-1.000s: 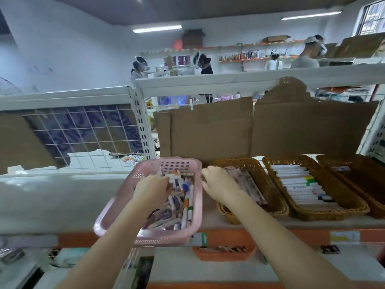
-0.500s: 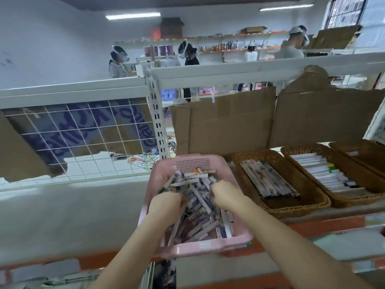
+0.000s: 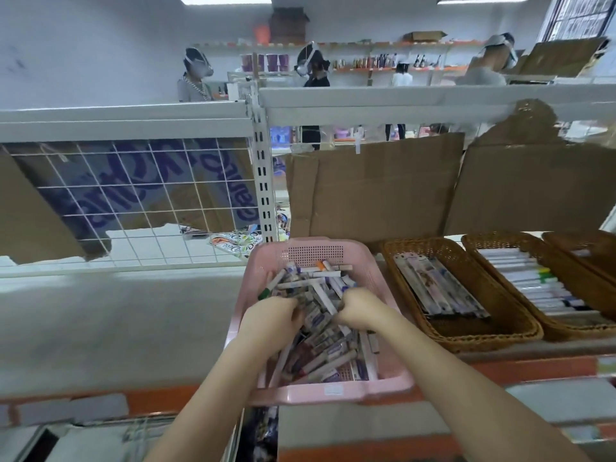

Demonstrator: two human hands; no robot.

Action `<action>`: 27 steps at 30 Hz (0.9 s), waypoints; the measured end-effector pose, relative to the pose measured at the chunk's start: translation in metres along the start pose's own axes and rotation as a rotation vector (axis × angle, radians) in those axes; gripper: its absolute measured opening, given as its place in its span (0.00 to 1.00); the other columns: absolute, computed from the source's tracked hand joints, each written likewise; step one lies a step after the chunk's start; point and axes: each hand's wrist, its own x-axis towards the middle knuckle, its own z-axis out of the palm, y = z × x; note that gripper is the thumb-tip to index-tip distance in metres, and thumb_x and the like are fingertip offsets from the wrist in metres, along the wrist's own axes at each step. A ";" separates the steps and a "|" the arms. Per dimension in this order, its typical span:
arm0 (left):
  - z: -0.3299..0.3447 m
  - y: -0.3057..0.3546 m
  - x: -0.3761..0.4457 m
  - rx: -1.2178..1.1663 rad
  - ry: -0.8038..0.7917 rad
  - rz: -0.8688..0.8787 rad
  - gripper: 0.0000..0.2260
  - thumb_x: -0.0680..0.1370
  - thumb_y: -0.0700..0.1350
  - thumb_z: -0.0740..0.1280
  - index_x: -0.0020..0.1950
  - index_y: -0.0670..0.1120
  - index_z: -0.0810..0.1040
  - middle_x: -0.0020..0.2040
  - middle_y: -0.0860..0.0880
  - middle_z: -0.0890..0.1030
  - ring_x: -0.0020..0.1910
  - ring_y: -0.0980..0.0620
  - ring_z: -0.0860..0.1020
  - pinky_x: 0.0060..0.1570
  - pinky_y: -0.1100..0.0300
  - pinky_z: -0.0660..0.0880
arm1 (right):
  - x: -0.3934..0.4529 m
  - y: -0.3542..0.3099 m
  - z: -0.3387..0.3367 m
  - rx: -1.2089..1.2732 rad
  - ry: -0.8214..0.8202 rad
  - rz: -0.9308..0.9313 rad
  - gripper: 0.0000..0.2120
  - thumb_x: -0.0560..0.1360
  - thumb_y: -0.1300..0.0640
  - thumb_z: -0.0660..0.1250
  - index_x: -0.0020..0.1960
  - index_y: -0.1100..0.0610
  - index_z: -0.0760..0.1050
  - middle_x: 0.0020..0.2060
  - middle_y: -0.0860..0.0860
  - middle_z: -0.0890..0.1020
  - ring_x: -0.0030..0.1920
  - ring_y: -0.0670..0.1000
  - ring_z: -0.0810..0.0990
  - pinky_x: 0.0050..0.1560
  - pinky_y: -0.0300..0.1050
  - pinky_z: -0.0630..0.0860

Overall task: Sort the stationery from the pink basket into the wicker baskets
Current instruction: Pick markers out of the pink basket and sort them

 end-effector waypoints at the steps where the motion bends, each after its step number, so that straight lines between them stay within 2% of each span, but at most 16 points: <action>1: -0.003 0.001 -0.001 -0.033 0.007 -0.013 0.12 0.80 0.51 0.56 0.48 0.46 0.75 0.49 0.48 0.81 0.48 0.44 0.77 0.39 0.58 0.69 | -0.005 0.003 -0.003 0.078 0.036 -0.009 0.11 0.74 0.54 0.65 0.36 0.58 0.72 0.33 0.52 0.73 0.38 0.53 0.74 0.30 0.41 0.66; 3: -0.010 0.003 -0.004 -0.125 0.028 -0.016 0.13 0.81 0.52 0.57 0.48 0.46 0.76 0.47 0.48 0.81 0.48 0.45 0.78 0.40 0.57 0.70 | -0.015 0.006 -0.004 0.242 0.108 -0.077 0.11 0.75 0.52 0.66 0.42 0.61 0.77 0.36 0.53 0.79 0.39 0.51 0.77 0.34 0.43 0.71; 5: -0.017 0.006 -0.006 -0.244 0.053 0.006 0.13 0.81 0.52 0.57 0.47 0.46 0.76 0.43 0.48 0.81 0.44 0.47 0.78 0.38 0.57 0.68 | -0.027 0.003 -0.002 0.387 0.171 -0.150 0.10 0.76 0.50 0.66 0.49 0.56 0.78 0.43 0.49 0.82 0.43 0.46 0.80 0.42 0.43 0.77; 7: -0.024 0.010 -0.009 -0.397 0.096 0.002 0.14 0.82 0.52 0.57 0.47 0.46 0.78 0.40 0.51 0.81 0.41 0.49 0.77 0.36 0.59 0.67 | -0.037 -0.002 0.001 0.549 0.178 -0.224 0.03 0.77 0.50 0.66 0.48 0.48 0.75 0.42 0.42 0.80 0.40 0.39 0.79 0.39 0.37 0.78; 10: -0.030 0.017 -0.017 -0.661 0.175 -0.043 0.16 0.82 0.55 0.55 0.49 0.47 0.78 0.42 0.57 0.80 0.43 0.58 0.75 0.39 0.61 0.68 | -0.047 -0.012 0.006 0.645 0.189 -0.301 0.02 0.77 0.50 0.65 0.49 0.46 0.74 0.43 0.41 0.80 0.45 0.40 0.79 0.47 0.39 0.79; 13: -0.027 0.027 -0.024 -0.907 0.218 -0.054 0.18 0.80 0.56 0.55 0.45 0.46 0.78 0.39 0.50 0.81 0.38 0.55 0.77 0.39 0.60 0.72 | -0.051 -0.023 0.012 0.697 0.199 -0.349 0.03 0.77 0.54 0.66 0.49 0.45 0.74 0.44 0.40 0.80 0.46 0.39 0.79 0.49 0.37 0.78; 15: -0.023 0.030 -0.025 -0.995 0.259 -0.067 0.13 0.82 0.50 0.58 0.42 0.49 0.77 0.37 0.51 0.80 0.36 0.60 0.77 0.37 0.64 0.71 | -0.051 -0.028 0.017 0.729 0.179 -0.357 0.05 0.77 0.56 0.66 0.50 0.46 0.75 0.43 0.39 0.80 0.46 0.40 0.80 0.49 0.37 0.78; 17: -0.020 0.030 -0.025 -1.011 0.299 -0.082 0.12 0.82 0.46 0.58 0.40 0.50 0.75 0.35 0.54 0.79 0.34 0.63 0.76 0.35 0.68 0.71 | -0.049 -0.026 0.019 0.715 0.117 -0.342 0.06 0.76 0.56 0.67 0.52 0.48 0.78 0.45 0.42 0.82 0.47 0.42 0.81 0.51 0.39 0.78; 20: -0.016 0.022 -0.023 -1.055 0.358 -0.141 0.13 0.82 0.48 0.56 0.41 0.46 0.73 0.35 0.51 0.78 0.35 0.55 0.75 0.37 0.60 0.72 | -0.041 -0.013 0.014 0.497 0.082 -0.305 0.07 0.77 0.55 0.66 0.54 0.51 0.79 0.49 0.45 0.82 0.49 0.43 0.80 0.53 0.40 0.77; 23: -0.012 0.015 -0.025 -1.060 0.378 -0.160 0.14 0.82 0.53 0.54 0.41 0.50 0.71 0.29 0.58 0.72 0.27 0.60 0.68 0.28 0.69 0.64 | -0.020 0.001 -0.001 0.237 0.190 -0.251 0.08 0.77 0.55 0.65 0.55 0.53 0.79 0.52 0.47 0.82 0.50 0.45 0.79 0.55 0.41 0.75; 25: -0.010 0.014 -0.026 -1.067 0.382 -0.160 0.13 0.82 0.53 0.54 0.43 0.51 0.72 0.28 0.61 0.73 0.27 0.63 0.68 0.26 0.71 0.64 | -0.003 0.005 -0.015 0.152 0.288 -0.182 0.09 0.78 0.57 0.64 0.55 0.55 0.79 0.52 0.51 0.82 0.51 0.49 0.80 0.53 0.44 0.77; 27: -0.011 0.014 -0.027 -1.073 0.392 -0.173 0.13 0.82 0.52 0.53 0.41 0.51 0.71 0.28 0.62 0.73 0.27 0.64 0.68 0.26 0.72 0.64 | 0.018 0.007 -0.024 0.094 0.353 -0.131 0.10 0.79 0.58 0.61 0.58 0.58 0.77 0.53 0.55 0.81 0.51 0.53 0.80 0.52 0.46 0.76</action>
